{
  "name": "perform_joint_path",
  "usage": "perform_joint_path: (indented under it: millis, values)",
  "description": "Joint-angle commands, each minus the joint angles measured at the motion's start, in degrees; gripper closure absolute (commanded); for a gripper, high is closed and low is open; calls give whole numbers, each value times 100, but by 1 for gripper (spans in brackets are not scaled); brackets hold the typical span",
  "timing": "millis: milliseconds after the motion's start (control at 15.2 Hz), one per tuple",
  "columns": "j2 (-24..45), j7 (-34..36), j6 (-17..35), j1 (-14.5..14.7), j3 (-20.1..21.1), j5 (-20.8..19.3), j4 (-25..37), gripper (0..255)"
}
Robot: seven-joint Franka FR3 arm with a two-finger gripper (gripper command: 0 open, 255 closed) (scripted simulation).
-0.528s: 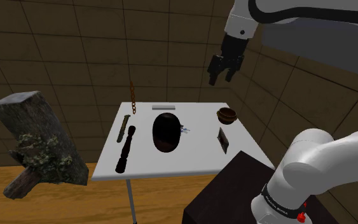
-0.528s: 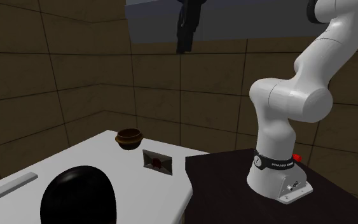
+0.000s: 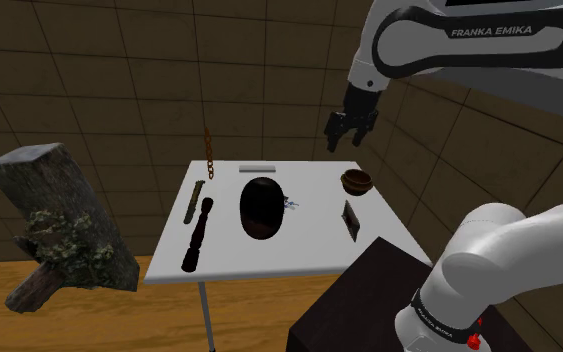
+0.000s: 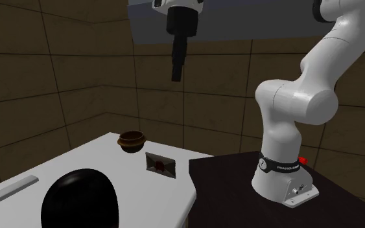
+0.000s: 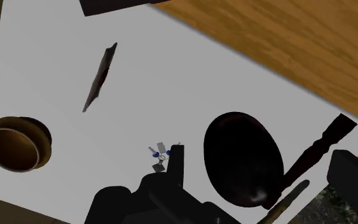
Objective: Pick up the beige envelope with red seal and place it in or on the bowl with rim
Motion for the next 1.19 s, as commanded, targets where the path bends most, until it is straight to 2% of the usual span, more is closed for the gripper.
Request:
perform_joint_path:
  millis: [0, 528, 1122]
  values:
    - [129, -18, 335, -106, -110, -65, -232, 0]
    - [912, -69, 1698, -517, -542, -294, -944, 0]
    - [2367, -198, 3344, -912, -1087, -409, -1282, 0]
